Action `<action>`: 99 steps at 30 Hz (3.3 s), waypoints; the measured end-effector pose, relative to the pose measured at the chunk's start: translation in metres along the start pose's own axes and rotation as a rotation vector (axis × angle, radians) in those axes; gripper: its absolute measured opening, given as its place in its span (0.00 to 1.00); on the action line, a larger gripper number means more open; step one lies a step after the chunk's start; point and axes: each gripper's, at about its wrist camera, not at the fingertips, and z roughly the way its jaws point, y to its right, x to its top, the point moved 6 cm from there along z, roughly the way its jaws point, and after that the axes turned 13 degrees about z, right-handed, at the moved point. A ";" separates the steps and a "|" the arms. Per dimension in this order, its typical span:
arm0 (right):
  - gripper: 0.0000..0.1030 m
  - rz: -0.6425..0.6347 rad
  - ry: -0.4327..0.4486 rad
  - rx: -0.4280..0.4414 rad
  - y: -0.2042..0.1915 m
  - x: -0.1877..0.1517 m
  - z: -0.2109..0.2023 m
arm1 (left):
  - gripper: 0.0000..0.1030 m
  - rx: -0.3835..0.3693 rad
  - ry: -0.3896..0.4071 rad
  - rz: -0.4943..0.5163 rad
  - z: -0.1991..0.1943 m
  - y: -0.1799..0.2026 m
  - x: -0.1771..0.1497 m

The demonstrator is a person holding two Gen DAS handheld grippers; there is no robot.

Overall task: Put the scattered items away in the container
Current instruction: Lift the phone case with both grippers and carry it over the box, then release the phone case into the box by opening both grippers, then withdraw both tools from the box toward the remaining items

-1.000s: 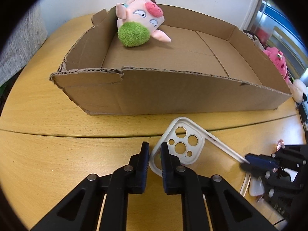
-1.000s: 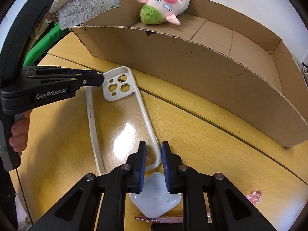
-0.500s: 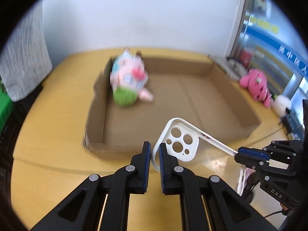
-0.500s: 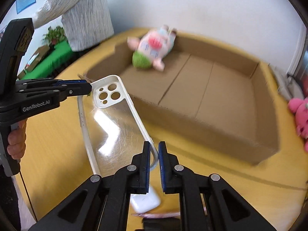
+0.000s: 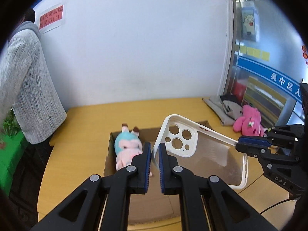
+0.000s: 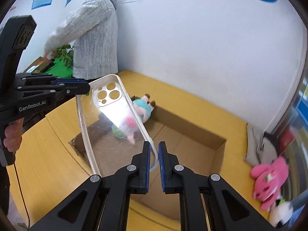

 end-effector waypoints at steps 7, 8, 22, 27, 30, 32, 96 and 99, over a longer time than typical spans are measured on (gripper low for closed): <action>0.09 -0.054 -0.018 -0.013 0.018 0.059 0.011 | 0.06 -0.003 -0.009 0.019 0.022 -0.008 0.042; 0.09 -0.067 -0.022 -0.027 0.020 0.065 0.015 | 0.06 -0.002 -0.015 0.018 0.028 -0.008 0.045; 0.10 -0.051 -0.144 0.007 0.072 0.066 0.114 | 0.06 -0.051 -0.129 -0.033 0.109 -0.021 0.032; 0.10 -0.041 -0.188 0.030 0.082 0.053 0.153 | 0.06 -0.066 -0.180 -0.042 0.144 -0.025 0.018; 0.10 -0.037 -0.214 0.033 0.086 0.046 0.174 | 0.06 -0.070 -0.209 -0.044 0.165 -0.026 0.011; 0.10 -0.030 -0.235 0.030 0.092 0.040 0.191 | 0.06 -0.077 -0.229 -0.048 0.180 -0.026 0.005; 1.00 0.359 -0.135 0.079 0.052 -0.098 0.079 | 0.79 -0.001 -0.128 -0.136 0.083 0.019 -0.099; 1.00 0.363 -0.130 0.050 0.052 -0.113 0.069 | 0.79 -0.012 -0.139 -0.155 0.075 0.017 -0.120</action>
